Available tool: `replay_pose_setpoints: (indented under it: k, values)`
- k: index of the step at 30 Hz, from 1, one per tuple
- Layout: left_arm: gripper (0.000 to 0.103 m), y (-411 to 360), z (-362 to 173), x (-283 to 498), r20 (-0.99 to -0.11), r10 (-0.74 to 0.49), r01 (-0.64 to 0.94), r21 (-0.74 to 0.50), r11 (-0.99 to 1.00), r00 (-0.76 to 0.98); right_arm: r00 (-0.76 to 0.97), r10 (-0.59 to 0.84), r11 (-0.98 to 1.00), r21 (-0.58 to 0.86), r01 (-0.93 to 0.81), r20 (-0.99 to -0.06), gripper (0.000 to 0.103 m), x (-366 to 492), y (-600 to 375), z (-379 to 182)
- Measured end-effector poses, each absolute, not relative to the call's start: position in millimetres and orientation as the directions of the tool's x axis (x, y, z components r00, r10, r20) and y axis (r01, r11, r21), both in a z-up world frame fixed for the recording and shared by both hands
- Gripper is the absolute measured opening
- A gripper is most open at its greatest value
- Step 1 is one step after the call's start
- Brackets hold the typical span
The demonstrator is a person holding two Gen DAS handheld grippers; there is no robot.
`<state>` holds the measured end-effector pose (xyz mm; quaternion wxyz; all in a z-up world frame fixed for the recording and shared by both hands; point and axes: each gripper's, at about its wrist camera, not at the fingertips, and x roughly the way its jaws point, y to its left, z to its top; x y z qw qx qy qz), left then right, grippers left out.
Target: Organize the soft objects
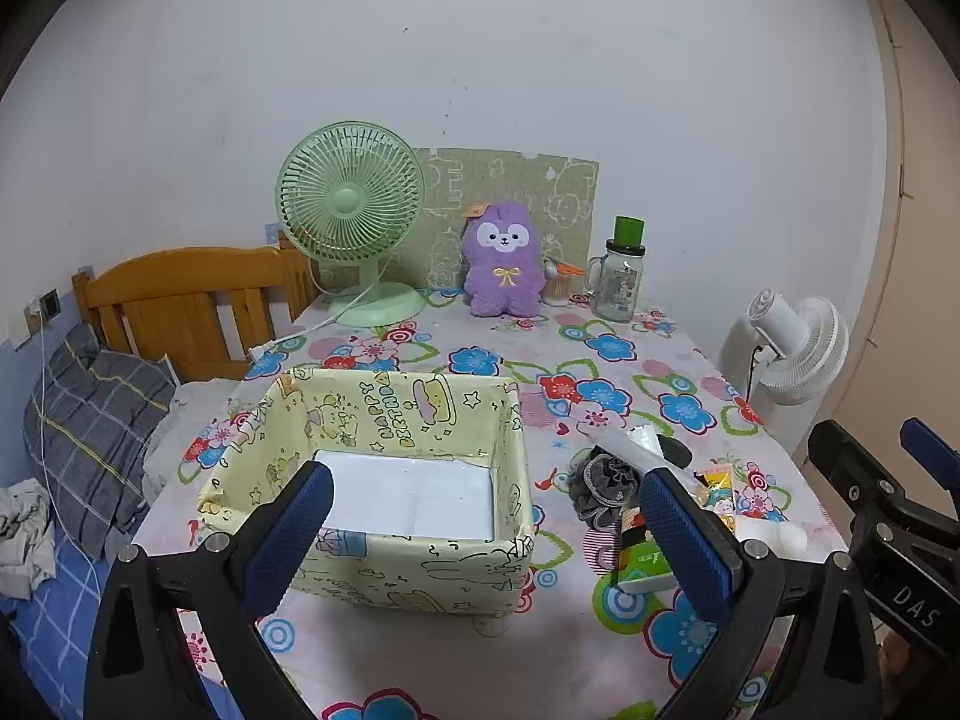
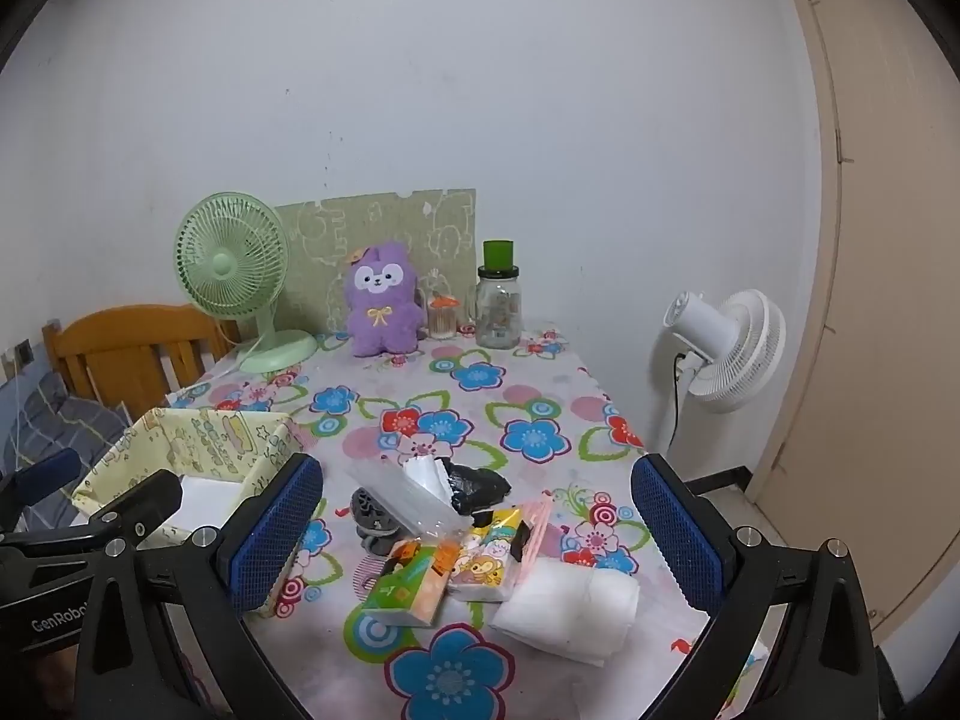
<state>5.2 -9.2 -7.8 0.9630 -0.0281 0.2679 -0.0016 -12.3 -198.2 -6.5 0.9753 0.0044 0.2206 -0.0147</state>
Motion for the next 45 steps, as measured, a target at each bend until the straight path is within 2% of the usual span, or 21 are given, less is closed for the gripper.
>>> replay_pose_setpoints:
  k: [11, 16, 33, 45]
  values:
    - [0.103, -9.2, -8.5, 7.2, -0.524, -0.015, -0.022, -0.063, 0.998, 0.852, 0.898, -0.027, 1.0, -0.006, 0.027, -0.439, 0.103, -10.2, -197.1, -7.0]
    - [0.103, -12.8, -9.0, 5.0, -0.511, 0.014, -0.03, -0.024, 0.999, 0.86, 0.895, -0.026, 1.0, -0.007, 0.026, -0.445, 0.103, -8.3, -196.1, -7.3]
    - [0.103, -9.4, -10.4, 7.3, -0.523, -0.019, -0.003, -0.041, 0.999, 0.852, 0.888, -0.03, 1.0, -0.007, 0.031, -0.458, 0.103, -7.6, -196.3, -10.6]
    - [0.103, -9.9, -11.1, 4.3, -0.498, 0.009, -0.019, -0.015, 1.0, 0.867, 0.883, -0.012, 1.0, -0.005, 0.011, -0.468, 0.103, -5.4, -195.5, -11.3]
